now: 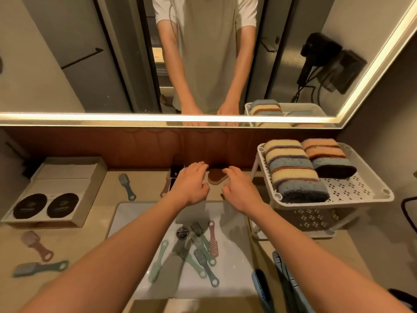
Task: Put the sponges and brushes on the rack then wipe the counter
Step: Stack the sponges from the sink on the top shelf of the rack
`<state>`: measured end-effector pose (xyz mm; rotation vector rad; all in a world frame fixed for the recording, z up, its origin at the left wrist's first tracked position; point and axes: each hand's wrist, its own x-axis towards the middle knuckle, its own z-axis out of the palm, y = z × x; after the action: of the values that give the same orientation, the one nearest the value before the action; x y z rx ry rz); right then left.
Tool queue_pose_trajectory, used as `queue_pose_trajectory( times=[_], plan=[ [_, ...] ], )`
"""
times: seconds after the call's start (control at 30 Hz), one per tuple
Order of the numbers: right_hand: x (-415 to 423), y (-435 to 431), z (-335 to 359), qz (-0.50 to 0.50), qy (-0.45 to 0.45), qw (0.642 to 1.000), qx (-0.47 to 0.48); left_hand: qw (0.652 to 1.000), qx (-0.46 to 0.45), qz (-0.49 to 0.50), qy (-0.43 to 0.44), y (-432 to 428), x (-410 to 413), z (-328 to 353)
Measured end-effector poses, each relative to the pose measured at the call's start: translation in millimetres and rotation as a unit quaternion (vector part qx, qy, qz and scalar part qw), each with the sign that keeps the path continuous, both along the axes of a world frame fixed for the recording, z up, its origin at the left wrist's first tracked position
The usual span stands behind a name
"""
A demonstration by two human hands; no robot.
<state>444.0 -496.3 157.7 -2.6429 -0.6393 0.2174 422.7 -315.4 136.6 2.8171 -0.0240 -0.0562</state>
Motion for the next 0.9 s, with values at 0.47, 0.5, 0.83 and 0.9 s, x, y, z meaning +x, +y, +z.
queue_pose_trajectory(
  times=[0.47, 0.5, 0.83, 0.9],
  plan=[
    [16.6, 21.0, -68.7, -0.014, 0.043, 0.999, -0.001, 0.992, -0.118, 0.023, 0.045, -12.1, 18.0, -70.4],
    [19.0, 23.1, -77.2, -0.013, 0.047, 0.999, 0.003, 0.992, -0.113, 0.025, 0.041, -10.2, 17.8, -78.2],
    [48.5, 45.6, -134.2, -0.011, 0.073, 0.997, -0.008, 0.995, -0.084, 0.039, 0.045, -7.8, 20.0, -124.6],
    [54.1, 45.5, -146.0, -0.001, 0.072, 0.997, -0.028, 0.996, -0.072, 0.034, 0.046, -8.0, 19.1, -135.6]
  ],
)
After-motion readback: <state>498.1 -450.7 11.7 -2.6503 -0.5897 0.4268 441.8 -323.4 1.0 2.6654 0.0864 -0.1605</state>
